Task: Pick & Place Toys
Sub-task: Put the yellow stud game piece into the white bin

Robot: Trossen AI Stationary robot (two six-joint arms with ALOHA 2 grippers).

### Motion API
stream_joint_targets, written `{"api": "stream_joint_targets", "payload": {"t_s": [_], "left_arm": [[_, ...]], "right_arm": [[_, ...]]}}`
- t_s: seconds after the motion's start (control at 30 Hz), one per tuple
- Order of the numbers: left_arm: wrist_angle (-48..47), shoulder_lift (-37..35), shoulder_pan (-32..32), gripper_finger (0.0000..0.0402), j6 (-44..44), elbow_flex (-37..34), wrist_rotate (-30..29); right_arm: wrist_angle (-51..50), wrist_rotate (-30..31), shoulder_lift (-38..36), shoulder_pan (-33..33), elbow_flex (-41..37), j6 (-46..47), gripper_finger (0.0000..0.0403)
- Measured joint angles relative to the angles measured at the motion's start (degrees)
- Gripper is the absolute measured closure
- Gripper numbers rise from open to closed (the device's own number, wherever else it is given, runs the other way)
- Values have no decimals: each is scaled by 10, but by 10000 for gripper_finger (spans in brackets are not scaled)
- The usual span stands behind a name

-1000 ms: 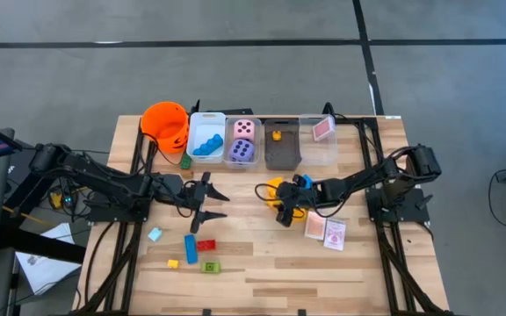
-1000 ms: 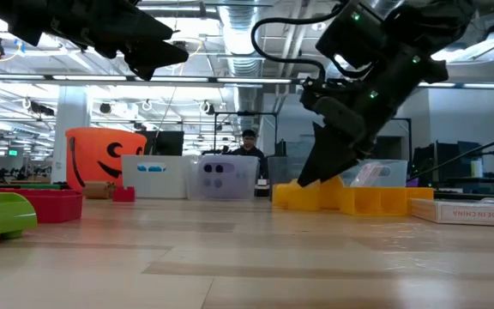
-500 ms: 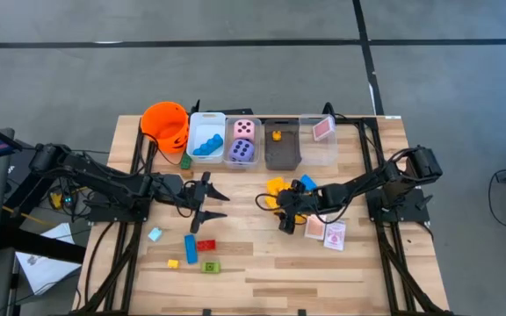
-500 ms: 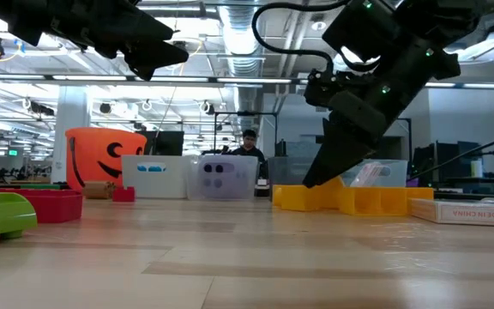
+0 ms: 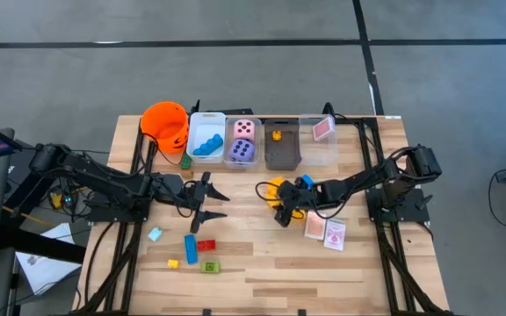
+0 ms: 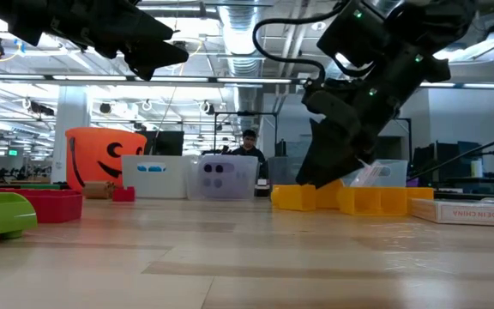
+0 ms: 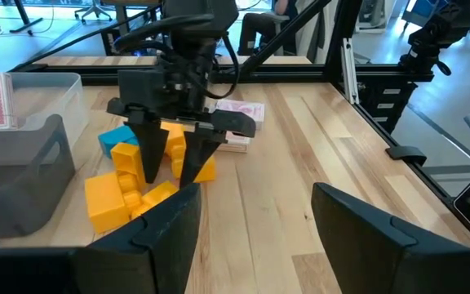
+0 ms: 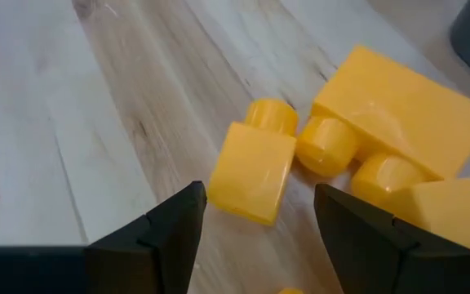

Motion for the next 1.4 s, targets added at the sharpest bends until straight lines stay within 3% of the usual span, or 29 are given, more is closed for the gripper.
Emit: {"api": "stream_joint_targets", "payload": {"t_s": [0.4, 0.83, 1.1, 1.4], "left_arm": [[0, 0, 0, 175, 0, 0, 1], [0, 0, 0, 175, 0, 0, 2], [0, 0, 0, 175, 0, 0, -1], [-8, 0, 0, 175, 0, 0, -1]], "right_arm": [[4, 23, 0, 17, 0, 40, 175], [9, 108, 0, 49, 0, 45, 175], [173, 163, 77, 79, 17, -46, 175], [48, 234, 150, 83, 108, -62, 175]]}}
